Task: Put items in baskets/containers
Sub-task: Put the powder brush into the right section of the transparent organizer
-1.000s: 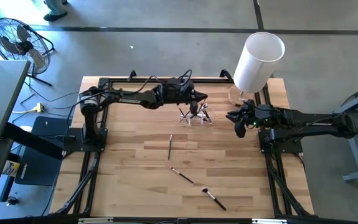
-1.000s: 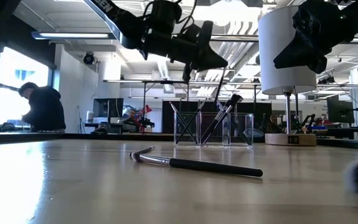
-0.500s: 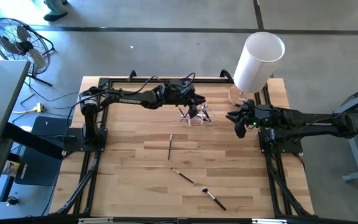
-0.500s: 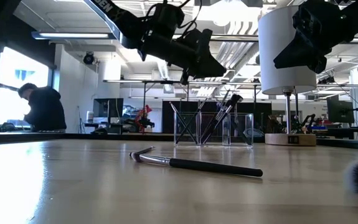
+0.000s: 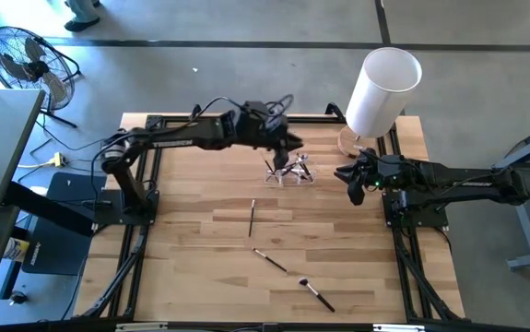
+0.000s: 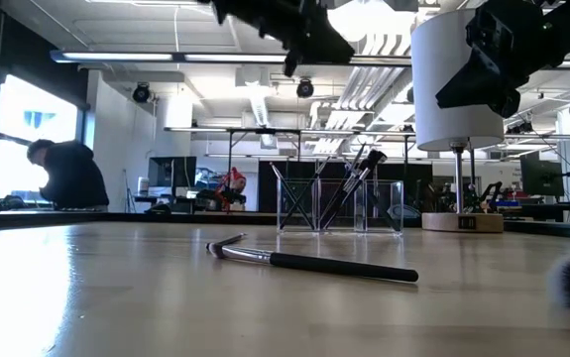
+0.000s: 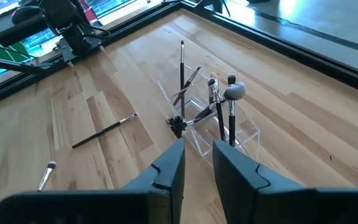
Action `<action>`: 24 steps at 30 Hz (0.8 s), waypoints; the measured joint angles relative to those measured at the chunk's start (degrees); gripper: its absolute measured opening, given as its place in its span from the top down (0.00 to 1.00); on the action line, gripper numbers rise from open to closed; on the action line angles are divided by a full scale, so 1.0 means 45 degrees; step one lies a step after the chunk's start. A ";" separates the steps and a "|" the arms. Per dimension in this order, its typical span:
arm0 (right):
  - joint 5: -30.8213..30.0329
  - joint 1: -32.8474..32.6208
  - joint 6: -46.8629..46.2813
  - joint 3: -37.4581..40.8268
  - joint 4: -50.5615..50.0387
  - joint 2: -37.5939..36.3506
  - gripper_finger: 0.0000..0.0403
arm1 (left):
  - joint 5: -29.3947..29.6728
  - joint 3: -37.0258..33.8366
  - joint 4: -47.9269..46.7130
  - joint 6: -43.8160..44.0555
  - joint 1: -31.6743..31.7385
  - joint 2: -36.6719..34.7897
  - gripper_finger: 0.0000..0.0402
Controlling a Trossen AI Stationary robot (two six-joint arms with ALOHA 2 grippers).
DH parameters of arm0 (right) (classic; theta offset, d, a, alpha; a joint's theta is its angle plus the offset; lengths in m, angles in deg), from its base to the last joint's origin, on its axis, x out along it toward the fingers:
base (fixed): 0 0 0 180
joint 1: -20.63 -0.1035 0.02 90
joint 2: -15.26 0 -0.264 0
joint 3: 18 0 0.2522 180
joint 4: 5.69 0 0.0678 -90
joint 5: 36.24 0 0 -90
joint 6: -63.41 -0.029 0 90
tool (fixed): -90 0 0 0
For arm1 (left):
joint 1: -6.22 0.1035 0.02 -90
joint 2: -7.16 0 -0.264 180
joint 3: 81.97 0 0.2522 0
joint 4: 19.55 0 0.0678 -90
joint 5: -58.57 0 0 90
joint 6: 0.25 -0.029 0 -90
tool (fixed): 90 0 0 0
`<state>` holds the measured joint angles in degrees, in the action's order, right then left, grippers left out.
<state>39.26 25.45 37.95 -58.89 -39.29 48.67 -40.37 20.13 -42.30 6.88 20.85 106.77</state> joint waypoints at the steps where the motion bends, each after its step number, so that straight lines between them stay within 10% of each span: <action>1: -0.0027 0.0000 -0.0015 0.0000 0.0038 0.0000 0.83 | 0.0015 0.0424 -0.1062 -0.0321 -0.0154 0.0004 0.88; 8: 0.0164 -0.0069 -0.0830 0.0000 0.1124 0.0146 0.99 | -0.0538 0.0173 -0.5347 -0.1582 -0.0704 -0.0481 0.98; 16: -0.1930 -0.2536 -0.2318 -0.1121 0.2555 0.3551 1.00 | 0.0556 -0.6414 -0.2464 0.0409 -0.1565 -0.4772 1.00; 24: -0.2906 -0.4962 -0.4662 -0.6685 -0.0676 0.9623 1.00 | 0.2090 -1.1695 -0.1982 0.3606 -0.3637 -1.0530 1.00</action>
<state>26.18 3.12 16.97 -88.98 -42.34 91.97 -30.96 -32.50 -51.22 23.11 4.48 59.39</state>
